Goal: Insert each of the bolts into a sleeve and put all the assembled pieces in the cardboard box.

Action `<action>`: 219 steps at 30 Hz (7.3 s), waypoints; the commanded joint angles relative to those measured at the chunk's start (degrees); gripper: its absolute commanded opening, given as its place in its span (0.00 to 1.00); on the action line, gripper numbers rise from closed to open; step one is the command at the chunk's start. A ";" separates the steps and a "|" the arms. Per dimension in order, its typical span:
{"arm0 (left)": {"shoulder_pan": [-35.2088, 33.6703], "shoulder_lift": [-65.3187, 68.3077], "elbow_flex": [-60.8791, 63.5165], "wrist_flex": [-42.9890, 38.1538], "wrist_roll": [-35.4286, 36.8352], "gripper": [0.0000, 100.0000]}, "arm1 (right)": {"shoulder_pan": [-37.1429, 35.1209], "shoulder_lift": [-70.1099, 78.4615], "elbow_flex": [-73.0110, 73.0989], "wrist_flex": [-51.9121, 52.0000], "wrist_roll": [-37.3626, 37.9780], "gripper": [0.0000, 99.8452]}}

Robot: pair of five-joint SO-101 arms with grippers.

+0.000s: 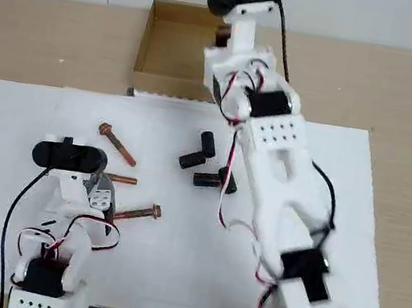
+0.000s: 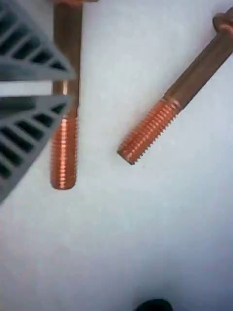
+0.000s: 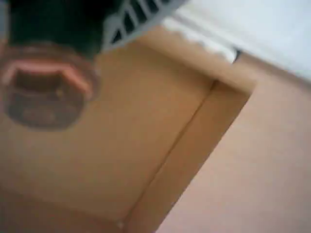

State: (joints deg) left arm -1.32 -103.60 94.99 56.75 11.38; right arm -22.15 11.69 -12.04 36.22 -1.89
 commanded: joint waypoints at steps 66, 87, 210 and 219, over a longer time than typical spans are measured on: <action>-0.26 -0.53 -0.13 -1.41 -0.35 0.01 | 0.66 5.49 -19.16 60.62 4.04 0.12; -0.26 -0.53 -0.04 -1.41 -0.35 0.01 | 0.13 5.67 -2.29 57.01 15.21 0.11; -3.08 124.22 -108.09 26.11 43.87 0.10 | 24.13 -48.22 39.91 48.40 1.41 0.00; -4.22 124.48 -108.09 31.12 43.87 0.10 | 24.13 -48.22 39.91 46.99 1.41 0.00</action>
State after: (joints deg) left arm -4.66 21.23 -10.59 86.73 54.81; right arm 1.76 -35.34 28.22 84.22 0.22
